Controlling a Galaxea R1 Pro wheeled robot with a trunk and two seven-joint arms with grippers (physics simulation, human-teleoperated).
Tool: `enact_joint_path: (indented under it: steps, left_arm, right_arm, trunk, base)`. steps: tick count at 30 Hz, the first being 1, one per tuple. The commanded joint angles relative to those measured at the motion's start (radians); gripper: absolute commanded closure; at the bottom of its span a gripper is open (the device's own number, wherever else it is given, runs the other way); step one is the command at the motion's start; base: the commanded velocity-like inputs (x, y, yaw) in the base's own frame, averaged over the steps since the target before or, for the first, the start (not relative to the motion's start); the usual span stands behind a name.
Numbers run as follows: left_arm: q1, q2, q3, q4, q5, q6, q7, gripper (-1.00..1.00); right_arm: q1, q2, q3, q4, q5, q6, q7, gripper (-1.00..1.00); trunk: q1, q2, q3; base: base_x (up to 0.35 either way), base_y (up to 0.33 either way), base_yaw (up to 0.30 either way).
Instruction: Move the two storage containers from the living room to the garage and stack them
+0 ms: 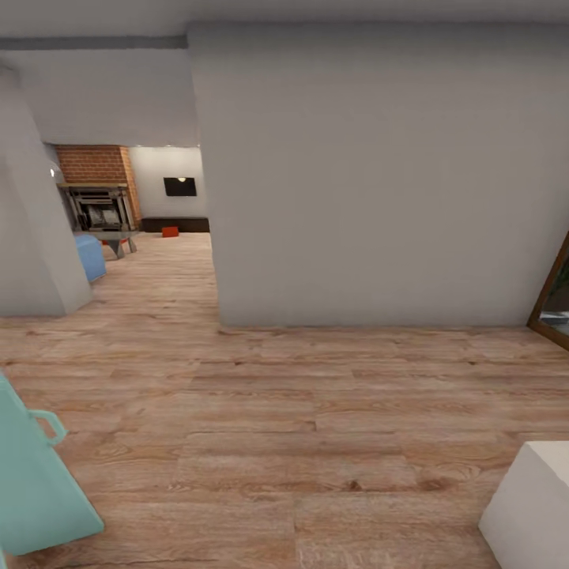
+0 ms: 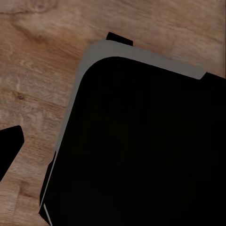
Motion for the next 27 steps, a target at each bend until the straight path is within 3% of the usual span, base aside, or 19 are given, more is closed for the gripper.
enact_joint_path:
  steps: [1, 22, 27]
  left_arm:
    - [0.000, 0.000, 0.004, -0.001, 0.003, 0.001, 0.001, -1.00]
    - [0.000, 0.000, 0.004, -0.001, 0.003, 0.001, 0.001, -1.00]
    - [0.000, 0.000, 0.004, -0.001, 0.002, 0.001, 0.001, -1.00]
  right_arm:
    - [-0.001, 0.000, 0.008, 0.003, -0.005, -0.005, -0.003, -1.00]
    - [-0.001, 0.000, 0.005, 0.003, -0.011, -0.005, -0.003, -1.00]
    - [-0.001, -0.001, 0.003, 0.003, -0.011, -0.013, -0.003, -1.00]
  trunk:
    - [0.001, 0.000, -0.001]
    - [0.001, 0.000, -0.001]
    - [0.001, 0.000, -0.001]
  base:
    - [0.328, 0.000, 0.275]
    - [0.328, 0.000, 0.276]
    - [0.328, 0.000, 0.113]
